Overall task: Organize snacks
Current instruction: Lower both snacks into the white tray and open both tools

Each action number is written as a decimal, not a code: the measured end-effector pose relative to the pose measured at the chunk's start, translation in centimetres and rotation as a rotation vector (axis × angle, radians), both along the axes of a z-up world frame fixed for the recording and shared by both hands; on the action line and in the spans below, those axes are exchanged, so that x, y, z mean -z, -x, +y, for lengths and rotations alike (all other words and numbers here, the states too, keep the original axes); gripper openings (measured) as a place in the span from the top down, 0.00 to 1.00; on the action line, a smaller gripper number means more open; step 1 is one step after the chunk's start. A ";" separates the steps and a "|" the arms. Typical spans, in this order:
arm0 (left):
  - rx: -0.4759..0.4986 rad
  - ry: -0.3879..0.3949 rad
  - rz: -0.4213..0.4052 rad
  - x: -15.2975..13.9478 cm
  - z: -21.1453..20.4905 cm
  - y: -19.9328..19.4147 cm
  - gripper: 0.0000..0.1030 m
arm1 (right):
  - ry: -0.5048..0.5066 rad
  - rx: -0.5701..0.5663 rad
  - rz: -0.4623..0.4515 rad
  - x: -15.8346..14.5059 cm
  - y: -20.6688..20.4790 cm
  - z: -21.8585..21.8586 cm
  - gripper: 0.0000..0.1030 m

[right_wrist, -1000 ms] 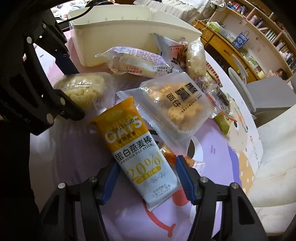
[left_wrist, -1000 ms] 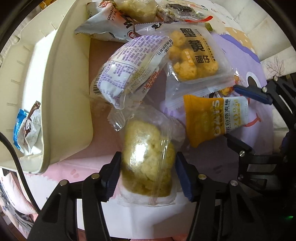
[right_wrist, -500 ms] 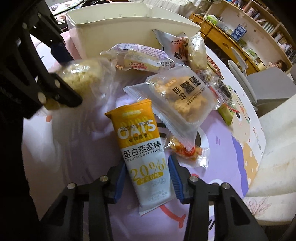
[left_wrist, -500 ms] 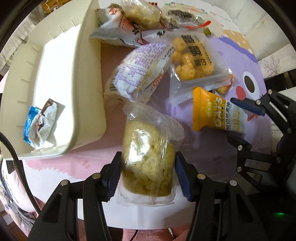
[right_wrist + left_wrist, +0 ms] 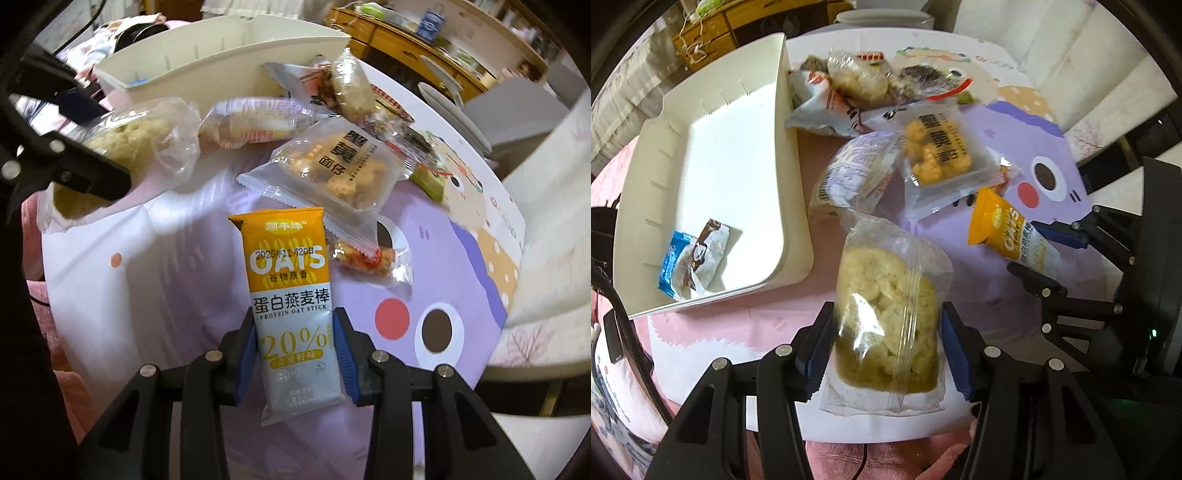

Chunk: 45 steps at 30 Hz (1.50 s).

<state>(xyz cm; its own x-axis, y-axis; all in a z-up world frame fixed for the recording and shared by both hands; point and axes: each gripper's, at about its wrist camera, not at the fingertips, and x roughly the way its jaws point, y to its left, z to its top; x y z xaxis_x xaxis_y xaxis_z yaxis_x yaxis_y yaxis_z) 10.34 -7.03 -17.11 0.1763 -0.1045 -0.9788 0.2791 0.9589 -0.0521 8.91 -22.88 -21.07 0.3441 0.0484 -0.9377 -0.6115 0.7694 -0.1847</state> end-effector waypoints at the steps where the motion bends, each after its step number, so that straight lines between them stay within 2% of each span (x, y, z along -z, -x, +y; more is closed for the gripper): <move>1: 0.010 0.003 -0.005 -0.3 0.2 0.0 0.48 | -0.008 0.014 0.002 -0.2 -0.1 -0.1 0.62; 13: 0.152 0.055 -0.111 -4.9 2.1 0.7 0.48 | -0.150 0.293 0.050 -3.0 -0.1 -0.5 0.62; 19: 0.188 0.084 -0.191 -7.5 4.4 -0.4 0.48 | -0.214 0.412 0.030 -5.0 -0.4 0.2 0.62; 29: 0.229 0.116 -0.282 -10.2 9.7 -2.2 0.48 | -0.282 0.498 -0.051 -8.3 -1.3 3.9 0.61; 45: 0.194 0.150 -0.330 -11.1 19.9 -6.2 0.48 | -0.366 0.536 -0.160 -11.6 -4.2 12.4 0.61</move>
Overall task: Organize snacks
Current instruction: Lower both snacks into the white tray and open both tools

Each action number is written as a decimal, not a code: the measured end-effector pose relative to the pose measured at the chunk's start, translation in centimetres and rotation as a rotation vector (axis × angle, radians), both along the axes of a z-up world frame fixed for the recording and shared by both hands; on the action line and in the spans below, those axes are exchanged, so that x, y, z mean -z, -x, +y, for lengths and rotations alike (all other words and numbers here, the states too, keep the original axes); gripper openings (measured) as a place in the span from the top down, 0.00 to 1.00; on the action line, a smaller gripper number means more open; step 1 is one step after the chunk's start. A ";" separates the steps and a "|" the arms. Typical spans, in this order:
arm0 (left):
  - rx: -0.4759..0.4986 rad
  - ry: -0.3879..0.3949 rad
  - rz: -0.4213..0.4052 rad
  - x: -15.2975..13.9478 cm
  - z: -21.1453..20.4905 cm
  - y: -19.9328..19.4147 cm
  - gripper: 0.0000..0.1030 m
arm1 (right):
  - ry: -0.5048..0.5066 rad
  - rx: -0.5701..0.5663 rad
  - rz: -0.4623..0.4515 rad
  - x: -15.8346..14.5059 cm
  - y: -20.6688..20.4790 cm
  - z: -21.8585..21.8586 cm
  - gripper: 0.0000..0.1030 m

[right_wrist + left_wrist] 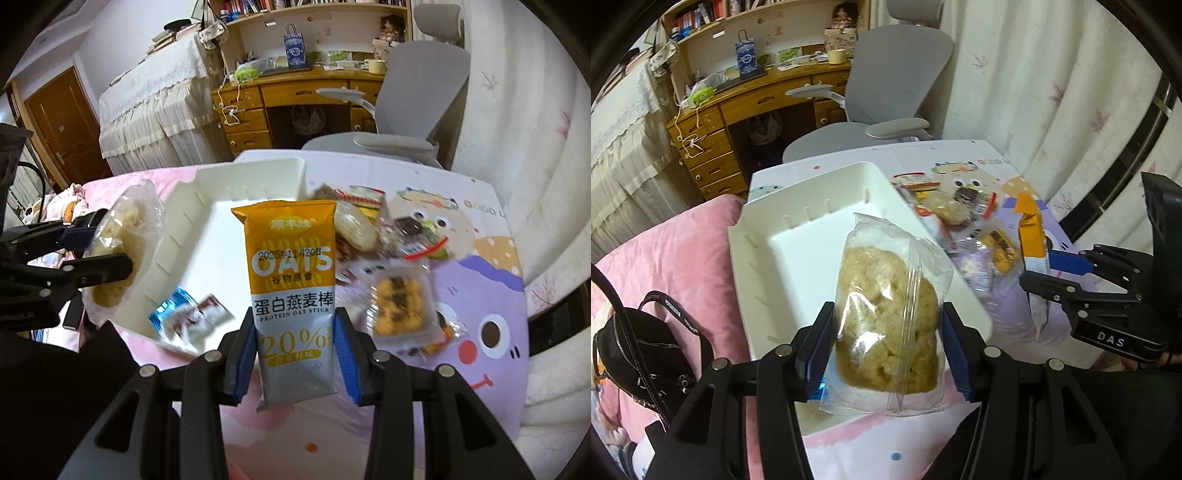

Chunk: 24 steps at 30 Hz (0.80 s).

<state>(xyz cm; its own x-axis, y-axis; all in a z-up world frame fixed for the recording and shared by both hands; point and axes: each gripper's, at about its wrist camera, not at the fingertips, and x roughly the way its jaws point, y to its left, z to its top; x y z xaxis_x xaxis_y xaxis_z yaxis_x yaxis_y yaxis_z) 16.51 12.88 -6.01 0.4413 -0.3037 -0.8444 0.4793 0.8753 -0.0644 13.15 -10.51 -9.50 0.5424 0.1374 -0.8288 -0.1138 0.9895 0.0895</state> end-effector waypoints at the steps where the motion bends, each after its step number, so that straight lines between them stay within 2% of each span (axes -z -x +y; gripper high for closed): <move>1: -0.003 0.000 0.001 0.1 0.6 -0.2 0.48 | -0.004 0.001 -0.008 -0.1 -0.2 0.7 0.61; 13: -0.033 0.008 0.032 1.7 6.8 -2.8 0.48 | -0.059 0.025 -0.074 -0.4 -1.7 6.9 0.60; 15: -0.037 0.006 0.052 2.2 7.3 -3.3 0.41 | -0.056 0.025 -0.064 -0.1 -1.9 7.7 0.57; 16: -0.043 -0.001 0.055 2.4 7.4 -3.3 0.26 | -0.054 0.025 -0.051 0.2 -2.1 7.9 0.48; 17: -0.052 -0.010 0.053 2.5 7.5 -3.4 0.15 | -0.044 0.032 -0.027 0.6 -2.3 8.2 0.41; 18: -0.054 -0.009 0.049 2.5 7.7 -3.5 0.14 | -0.023 0.049 -0.005 1.0 -2.5 8.4 0.35; 24: -0.049 -0.015 0.074 3.2 7.6 -3.8 0.12 | -0.013 0.092 0.017 1.4 -1.9 8.3 0.35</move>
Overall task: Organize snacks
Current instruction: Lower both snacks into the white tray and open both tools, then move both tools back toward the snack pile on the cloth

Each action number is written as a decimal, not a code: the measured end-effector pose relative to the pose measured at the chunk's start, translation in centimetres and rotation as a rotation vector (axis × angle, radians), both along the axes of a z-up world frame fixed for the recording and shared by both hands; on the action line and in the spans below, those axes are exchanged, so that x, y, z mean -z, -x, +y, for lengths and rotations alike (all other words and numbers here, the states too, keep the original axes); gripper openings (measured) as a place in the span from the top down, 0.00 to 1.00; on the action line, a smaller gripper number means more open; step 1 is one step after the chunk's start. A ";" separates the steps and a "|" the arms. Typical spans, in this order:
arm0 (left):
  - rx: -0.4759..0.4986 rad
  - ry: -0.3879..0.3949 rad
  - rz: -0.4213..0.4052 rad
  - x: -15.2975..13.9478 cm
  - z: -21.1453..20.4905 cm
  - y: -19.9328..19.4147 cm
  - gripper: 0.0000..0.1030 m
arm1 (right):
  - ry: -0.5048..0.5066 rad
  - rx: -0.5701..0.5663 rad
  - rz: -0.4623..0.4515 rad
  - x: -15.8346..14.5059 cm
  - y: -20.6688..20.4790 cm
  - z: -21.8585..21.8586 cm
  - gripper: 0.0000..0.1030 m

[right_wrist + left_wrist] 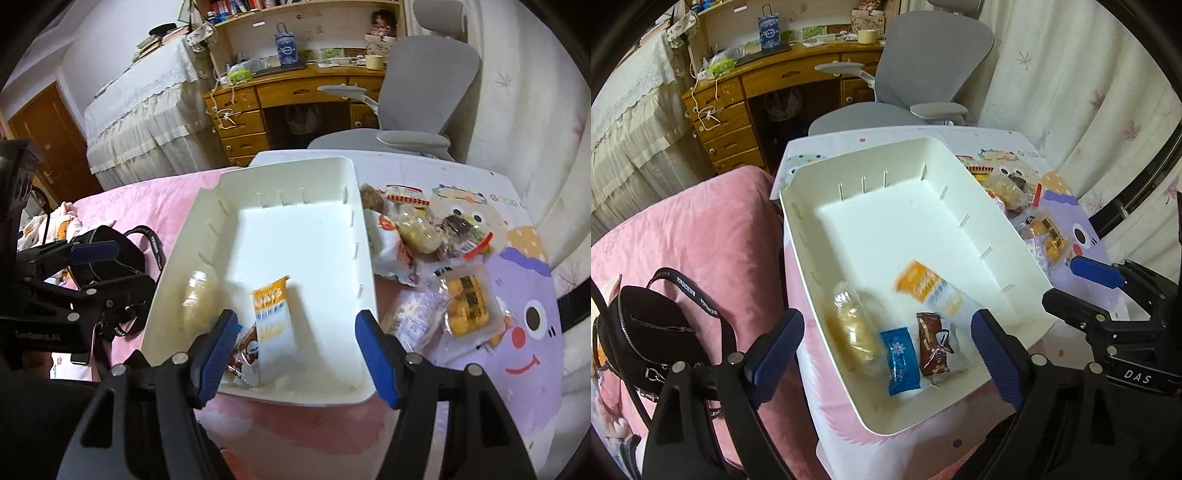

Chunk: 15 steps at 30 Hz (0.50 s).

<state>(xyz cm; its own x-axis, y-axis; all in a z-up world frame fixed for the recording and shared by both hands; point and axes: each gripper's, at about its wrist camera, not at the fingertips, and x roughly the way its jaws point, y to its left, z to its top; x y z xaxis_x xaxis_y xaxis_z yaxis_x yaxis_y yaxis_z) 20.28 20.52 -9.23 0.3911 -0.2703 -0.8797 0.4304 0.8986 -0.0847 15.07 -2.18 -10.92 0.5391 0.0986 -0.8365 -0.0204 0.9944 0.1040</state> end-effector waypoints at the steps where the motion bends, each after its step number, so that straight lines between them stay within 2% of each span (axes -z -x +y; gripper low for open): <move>1: 0.004 0.002 0.007 0.2 -0.2 0.0 0.12 | 0.005 0.006 0.006 0.1 0.1 -0.1 0.35; 15: 0.097 0.006 0.037 1.0 -5.9 1.4 0.11 | 0.001 0.170 0.115 2.4 4.4 -4.6 0.35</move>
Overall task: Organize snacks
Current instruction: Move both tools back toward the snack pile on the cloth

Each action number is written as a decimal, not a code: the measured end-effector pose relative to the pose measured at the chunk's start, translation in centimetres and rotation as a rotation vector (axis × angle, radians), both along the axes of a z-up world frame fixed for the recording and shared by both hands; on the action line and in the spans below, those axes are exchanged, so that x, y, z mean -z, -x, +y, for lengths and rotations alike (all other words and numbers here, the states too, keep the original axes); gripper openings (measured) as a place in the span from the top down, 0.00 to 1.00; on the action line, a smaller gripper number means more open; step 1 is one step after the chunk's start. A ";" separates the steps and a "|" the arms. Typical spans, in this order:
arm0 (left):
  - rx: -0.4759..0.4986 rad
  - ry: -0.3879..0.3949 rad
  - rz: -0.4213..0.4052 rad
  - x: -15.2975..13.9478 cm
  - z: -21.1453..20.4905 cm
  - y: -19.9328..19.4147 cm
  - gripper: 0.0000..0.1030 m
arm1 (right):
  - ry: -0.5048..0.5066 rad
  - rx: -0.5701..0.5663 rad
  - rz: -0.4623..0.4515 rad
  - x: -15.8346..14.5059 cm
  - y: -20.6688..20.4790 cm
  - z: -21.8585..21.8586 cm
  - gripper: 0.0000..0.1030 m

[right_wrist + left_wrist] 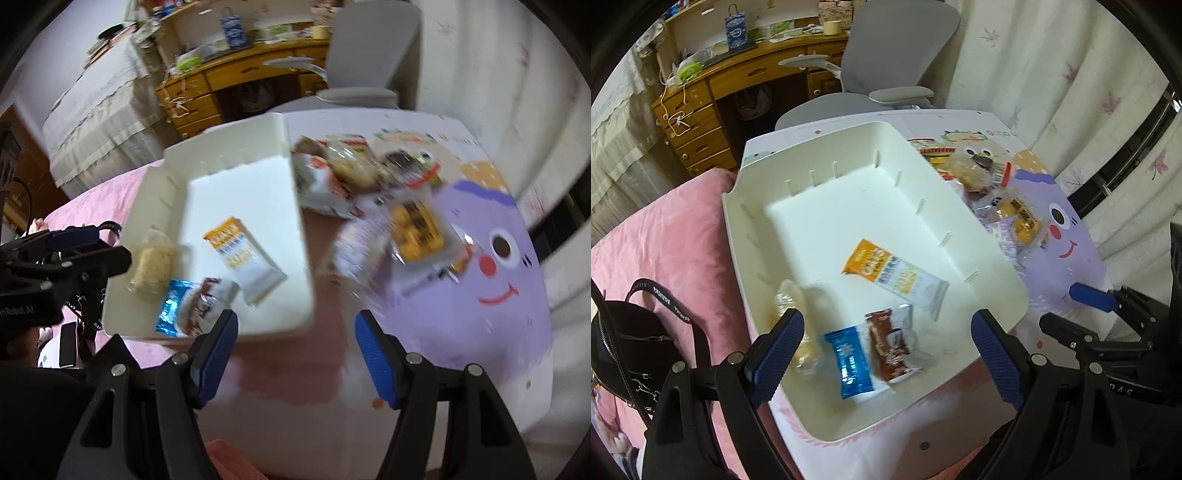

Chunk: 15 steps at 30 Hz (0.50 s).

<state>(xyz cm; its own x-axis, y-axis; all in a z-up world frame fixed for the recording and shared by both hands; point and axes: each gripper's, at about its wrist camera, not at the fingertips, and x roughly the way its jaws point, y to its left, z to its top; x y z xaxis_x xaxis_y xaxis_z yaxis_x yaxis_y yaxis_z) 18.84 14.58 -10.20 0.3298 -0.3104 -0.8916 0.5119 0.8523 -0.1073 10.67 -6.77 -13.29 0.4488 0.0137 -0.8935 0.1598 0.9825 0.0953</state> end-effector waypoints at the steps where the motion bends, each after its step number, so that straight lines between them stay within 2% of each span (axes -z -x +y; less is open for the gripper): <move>1: 0.001 0.001 0.001 0.0 -0.4 0.1 0.11 | -0.002 0.016 0.009 0.2 0.4 -0.6 0.35; 15: -0.026 0.005 0.022 -0.8 -10.3 2.0 0.11 | 0.004 0.037 0.066 0.6 4.0 -9.1 0.35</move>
<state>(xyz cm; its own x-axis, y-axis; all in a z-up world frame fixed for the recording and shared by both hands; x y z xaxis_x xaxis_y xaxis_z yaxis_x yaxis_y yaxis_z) 16.86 4.30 -9.41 0.3181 -0.3062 -0.8972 0.4870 0.8648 -0.1224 6.65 -15.87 -13.88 0.3893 -0.0050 -0.9211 0.2014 0.9763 0.0798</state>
